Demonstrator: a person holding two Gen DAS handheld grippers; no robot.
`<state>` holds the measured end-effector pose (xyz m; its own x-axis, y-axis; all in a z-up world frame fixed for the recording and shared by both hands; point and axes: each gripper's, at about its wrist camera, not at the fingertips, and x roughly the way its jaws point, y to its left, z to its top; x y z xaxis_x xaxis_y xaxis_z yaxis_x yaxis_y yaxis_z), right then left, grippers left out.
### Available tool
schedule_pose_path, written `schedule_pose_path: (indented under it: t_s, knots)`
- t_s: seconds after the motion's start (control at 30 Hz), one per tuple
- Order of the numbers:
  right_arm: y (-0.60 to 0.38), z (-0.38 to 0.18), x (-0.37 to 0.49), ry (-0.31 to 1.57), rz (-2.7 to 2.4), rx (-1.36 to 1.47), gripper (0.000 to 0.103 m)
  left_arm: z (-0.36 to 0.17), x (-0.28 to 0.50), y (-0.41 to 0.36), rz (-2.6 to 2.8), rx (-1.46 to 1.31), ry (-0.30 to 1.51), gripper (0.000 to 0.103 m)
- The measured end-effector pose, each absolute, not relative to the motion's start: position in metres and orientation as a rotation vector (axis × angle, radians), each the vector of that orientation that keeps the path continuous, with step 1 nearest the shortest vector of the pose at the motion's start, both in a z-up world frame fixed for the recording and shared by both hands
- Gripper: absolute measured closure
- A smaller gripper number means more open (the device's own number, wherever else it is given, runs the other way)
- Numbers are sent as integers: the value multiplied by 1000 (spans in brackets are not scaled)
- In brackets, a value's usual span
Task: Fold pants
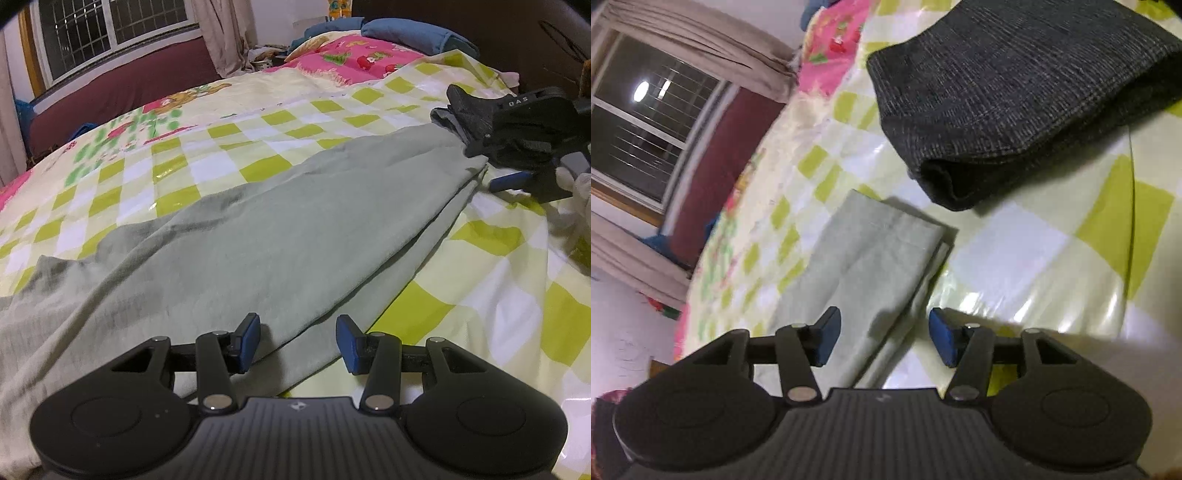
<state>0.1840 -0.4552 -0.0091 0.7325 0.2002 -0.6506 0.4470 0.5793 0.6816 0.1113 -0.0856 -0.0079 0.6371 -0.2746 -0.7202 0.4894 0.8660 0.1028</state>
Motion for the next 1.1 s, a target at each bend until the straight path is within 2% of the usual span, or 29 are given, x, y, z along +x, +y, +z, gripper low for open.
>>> schedule_pose_path:
  t_s: [0.1,0.23,0.67,0.93,1.1]
  knots:
    - [-452,13,162,764,-189,891,50,-6,110,-78,-442,297,760,44]
    - [-418,30,143,790,31,898,50,-5,105,-67,-411,312,746,44]
    - [-328,-8,160,992,273,1007,50,-8,95,-33,-334,338,713,44]
    - [-316,-5,163,1015,289,1016,50,-8,95,-37,-345,359,688,44]
    - [-318,21,150,1024,339,1007,50,-11,97,-38,-359,349,691,44]
